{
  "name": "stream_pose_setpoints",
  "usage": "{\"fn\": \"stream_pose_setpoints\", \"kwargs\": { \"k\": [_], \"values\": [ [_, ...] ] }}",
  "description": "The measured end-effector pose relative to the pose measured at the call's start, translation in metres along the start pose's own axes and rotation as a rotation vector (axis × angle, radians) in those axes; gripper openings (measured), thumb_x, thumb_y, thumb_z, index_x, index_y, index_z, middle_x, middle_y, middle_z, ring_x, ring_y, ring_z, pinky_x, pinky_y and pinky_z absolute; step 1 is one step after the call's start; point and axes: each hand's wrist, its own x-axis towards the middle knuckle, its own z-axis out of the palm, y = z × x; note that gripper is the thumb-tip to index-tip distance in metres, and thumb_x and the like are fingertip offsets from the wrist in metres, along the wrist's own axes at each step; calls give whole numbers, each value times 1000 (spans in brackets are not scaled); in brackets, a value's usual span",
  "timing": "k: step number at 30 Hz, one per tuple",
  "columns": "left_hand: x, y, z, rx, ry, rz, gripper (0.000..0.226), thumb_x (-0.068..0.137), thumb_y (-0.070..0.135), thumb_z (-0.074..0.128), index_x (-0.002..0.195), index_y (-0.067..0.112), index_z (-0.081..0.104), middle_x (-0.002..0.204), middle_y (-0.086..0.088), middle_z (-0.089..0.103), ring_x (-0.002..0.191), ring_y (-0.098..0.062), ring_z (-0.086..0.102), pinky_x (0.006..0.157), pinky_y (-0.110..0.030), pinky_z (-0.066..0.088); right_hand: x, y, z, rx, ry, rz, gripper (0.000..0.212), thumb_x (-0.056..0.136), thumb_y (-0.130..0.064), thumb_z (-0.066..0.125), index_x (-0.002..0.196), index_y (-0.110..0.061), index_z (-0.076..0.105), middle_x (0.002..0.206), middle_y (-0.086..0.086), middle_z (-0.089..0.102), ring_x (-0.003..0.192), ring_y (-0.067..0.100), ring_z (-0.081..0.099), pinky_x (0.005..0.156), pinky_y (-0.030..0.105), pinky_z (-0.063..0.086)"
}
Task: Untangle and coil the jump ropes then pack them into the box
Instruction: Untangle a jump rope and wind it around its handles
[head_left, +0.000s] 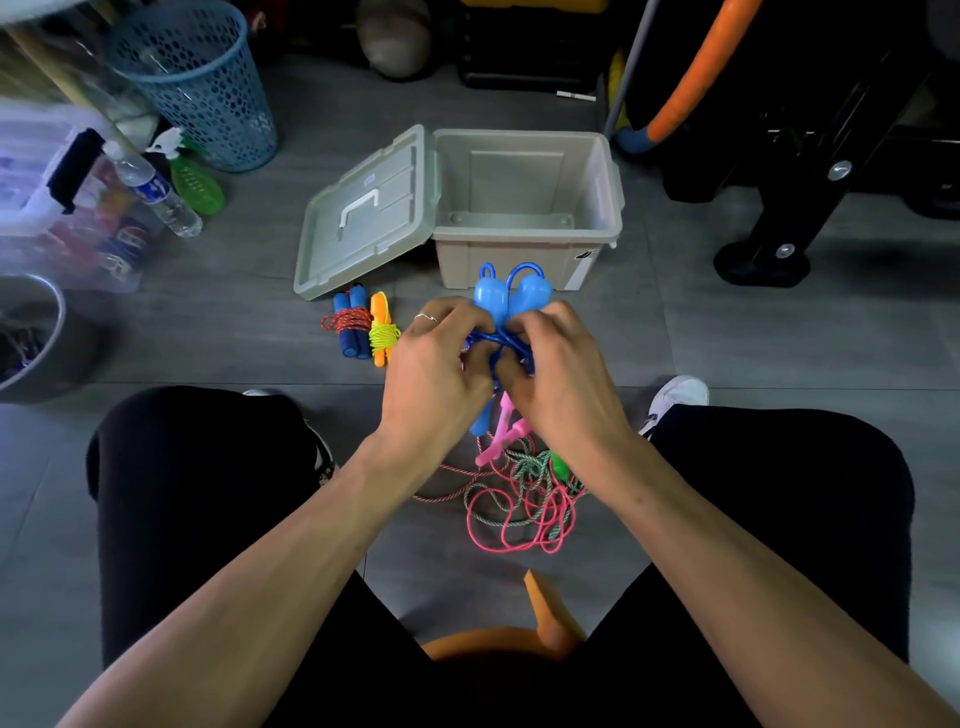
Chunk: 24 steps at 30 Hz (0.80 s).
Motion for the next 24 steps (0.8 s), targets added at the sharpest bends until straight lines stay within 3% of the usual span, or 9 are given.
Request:
{"fn": "stream_pose_setpoints", "kwargs": {
  "k": [3,7,9,12,16,20,24],
  "values": [
    [2,2,0,-32,-14,-30,13,75,4,62,86,9,67,90,-4,66,79,-20,62,65,-38,55,2,0,-2,11,97,-98,14,82,-8,54,83,3,62,89,17,54,66,36,55,57,44,48],
    [3,2,2,-61,-67,-131,14,76,2,64,87,12,65,90,-5,66,80,-22,64,71,-39,54,0,2,1,-23,101,-117,12,83,-5,50,79,4,56,86,19,51,64,36,50,53,39,41],
    [2,2,3,-39,-94,-143,18,75,-2,65,86,12,63,91,-5,62,80,-23,63,71,-38,52,1,5,3,-19,80,-119,21,85,-13,41,80,3,56,88,18,52,68,36,51,57,37,41],
    [0,-1,3,-42,-125,-169,22,73,-7,63,83,11,59,93,-5,53,75,-22,56,69,-32,47,0,8,5,-17,14,-140,31,85,-17,34,85,1,59,93,17,55,81,36,54,72,46,46],
    [0,-2,1,-73,-101,-185,25,70,-10,61,82,12,60,95,-8,53,71,-12,50,65,-24,45,3,13,4,-13,-55,-110,26,84,-12,40,93,-4,64,101,11,58,93,33,50,84,49,42],
    [4,0,-2,-152,-91,-273,31,73,-10,63,82,20,66,94,4,54,78,-18,61,72,-24,51,5,9,-2,20,-39,-101,19,78,-7,48,90,-5,63,95,10,58,92,33,51,83,48,43],
    [5,-3,-4,-178,-117,-339,39,74,-7,62,75,32,62,95,8,54,83,-16,60,76,-14,46,1,2,-1,44,-17,-135,22,79,-11,45,91,-3,62,90,12,62,86,34,55,77,45,45]
  ]
}}
